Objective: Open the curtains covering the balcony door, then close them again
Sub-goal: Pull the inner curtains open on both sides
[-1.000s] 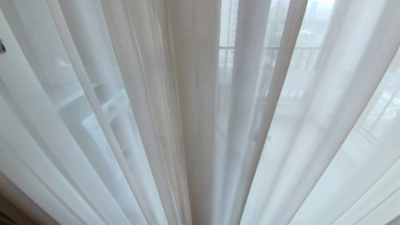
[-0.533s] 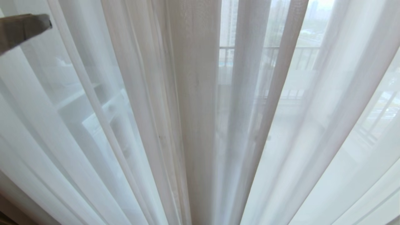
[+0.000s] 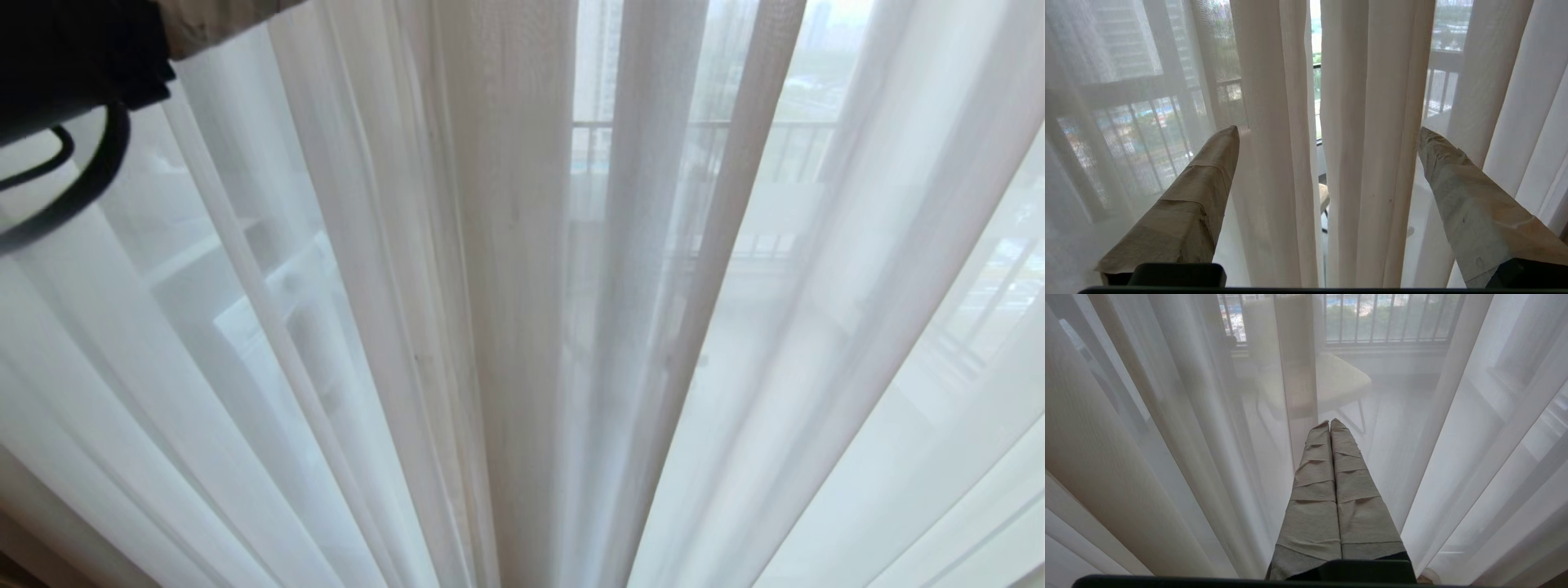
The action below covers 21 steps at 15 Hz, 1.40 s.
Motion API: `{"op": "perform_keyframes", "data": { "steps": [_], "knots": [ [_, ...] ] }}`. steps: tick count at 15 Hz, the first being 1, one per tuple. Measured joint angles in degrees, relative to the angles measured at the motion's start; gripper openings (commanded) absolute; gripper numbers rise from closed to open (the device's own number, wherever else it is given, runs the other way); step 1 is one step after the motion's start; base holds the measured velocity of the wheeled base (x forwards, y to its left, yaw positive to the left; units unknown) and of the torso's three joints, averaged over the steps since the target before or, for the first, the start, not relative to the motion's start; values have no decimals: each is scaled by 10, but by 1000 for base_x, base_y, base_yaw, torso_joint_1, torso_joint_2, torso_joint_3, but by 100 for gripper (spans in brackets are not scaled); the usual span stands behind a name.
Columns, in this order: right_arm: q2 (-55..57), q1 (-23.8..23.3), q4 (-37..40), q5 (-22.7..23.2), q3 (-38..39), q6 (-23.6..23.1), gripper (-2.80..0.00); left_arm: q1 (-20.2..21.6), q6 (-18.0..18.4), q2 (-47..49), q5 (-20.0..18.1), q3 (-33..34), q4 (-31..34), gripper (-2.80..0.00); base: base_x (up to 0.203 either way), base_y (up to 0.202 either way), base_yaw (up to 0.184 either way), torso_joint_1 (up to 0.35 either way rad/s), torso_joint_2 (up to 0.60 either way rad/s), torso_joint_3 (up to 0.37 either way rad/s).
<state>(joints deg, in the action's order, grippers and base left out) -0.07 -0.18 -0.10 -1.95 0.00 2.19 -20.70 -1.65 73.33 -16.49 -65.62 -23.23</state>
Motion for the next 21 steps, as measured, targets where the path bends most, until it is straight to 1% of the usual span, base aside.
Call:
{"op": "perform_keyframes", "data": {
  "steps": [2,5,9,14,15,21],
  "knots": [
    [0,0,0,0,0,0,-280,1,1,36,16,-19,-32,0,0,0,0,0,0,0],
    [0,0,0,0,0,0,-280,3,2,79,30,-47,-43,0,0,0,0,0,0,0],
    [0,0,0,0,0,0,-280,13,17,117,32,-77,-44,0,0,0,0,0,0,0],
    [0,0,0,0,0,0,-280,21,22,146,32,-109,-44,0,0,0,0,0,0,0],
    [0,0,0,0,0,0,-280,22,22,150,32,-113,-44,-280,0,0,0,0,0,0],
    [0,0,0,0,0,0,-280,22,23,160,31,-120,-44,-280,0,0,0,0,0,0]
  ]
}}
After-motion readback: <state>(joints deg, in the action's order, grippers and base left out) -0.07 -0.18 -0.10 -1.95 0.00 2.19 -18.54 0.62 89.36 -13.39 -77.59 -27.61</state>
